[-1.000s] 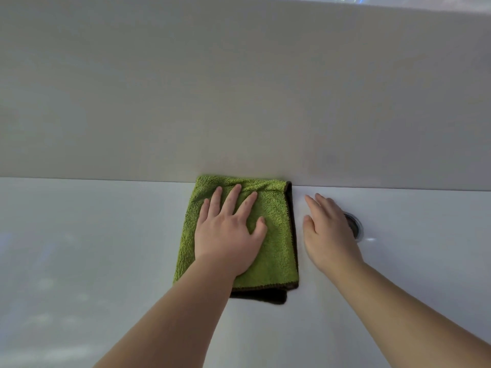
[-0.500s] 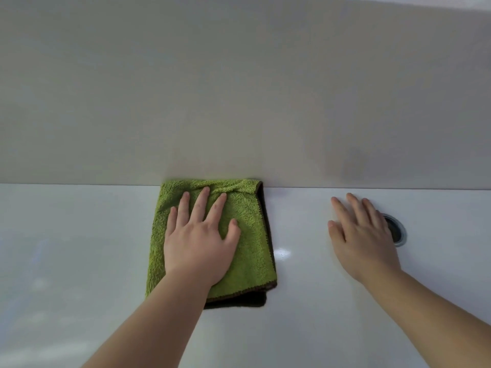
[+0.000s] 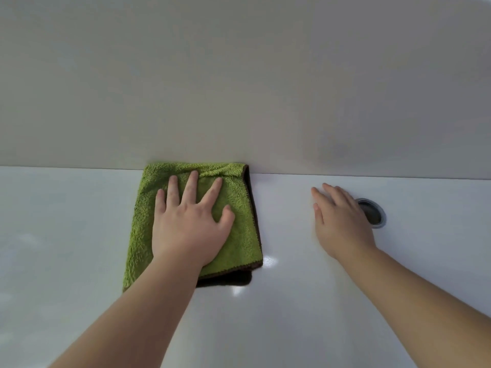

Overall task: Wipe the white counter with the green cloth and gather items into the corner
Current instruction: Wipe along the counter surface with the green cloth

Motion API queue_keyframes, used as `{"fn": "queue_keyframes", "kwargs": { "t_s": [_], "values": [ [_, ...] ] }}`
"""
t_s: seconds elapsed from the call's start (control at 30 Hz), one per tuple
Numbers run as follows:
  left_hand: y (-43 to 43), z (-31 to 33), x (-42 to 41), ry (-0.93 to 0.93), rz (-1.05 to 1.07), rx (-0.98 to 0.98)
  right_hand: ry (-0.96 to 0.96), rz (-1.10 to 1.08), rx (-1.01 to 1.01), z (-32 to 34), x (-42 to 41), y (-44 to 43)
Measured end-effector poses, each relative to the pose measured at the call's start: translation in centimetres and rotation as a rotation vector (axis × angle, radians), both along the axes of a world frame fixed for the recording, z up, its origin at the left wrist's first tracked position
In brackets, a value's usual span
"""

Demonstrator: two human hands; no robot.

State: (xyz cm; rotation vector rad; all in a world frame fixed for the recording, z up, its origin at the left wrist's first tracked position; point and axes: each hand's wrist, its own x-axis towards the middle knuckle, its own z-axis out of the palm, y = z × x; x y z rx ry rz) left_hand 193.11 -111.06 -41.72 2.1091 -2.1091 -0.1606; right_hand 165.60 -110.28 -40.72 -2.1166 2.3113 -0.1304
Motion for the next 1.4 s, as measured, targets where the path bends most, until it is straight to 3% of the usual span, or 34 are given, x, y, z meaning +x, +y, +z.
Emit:
{"fn": "queue_keyframes", "kwargs": {
  "t_s": [0.07,0.17,0.3,0.93,1.4],
  "values": [
    [0.4,0.0,0.0,0.003,-0.010,0.000,-0.014,0.080,-0.049,0.0,1.2,0.2],
    [1.4,-0.1,0.0,-0.002,-0.025,0.014,-0.188,0.079,-0.012,-0.6,3.5,1.2],
    [4.5,-0.3,-0.2,0.009,-0.030,0.009,-0.079,0.089,0.023,-1.2,4.2,1.5],
    [24.9,0.1,0.6,0.083,-0.007,-0.026,-0.067,0.117,0.010,-0.8,5.1,1.9],
    [28.6,0.1,0.4,0.079,0.002,-0.050,-0.069,0.082,0.039,-0.5,5.3,2.4]
  ]
}}
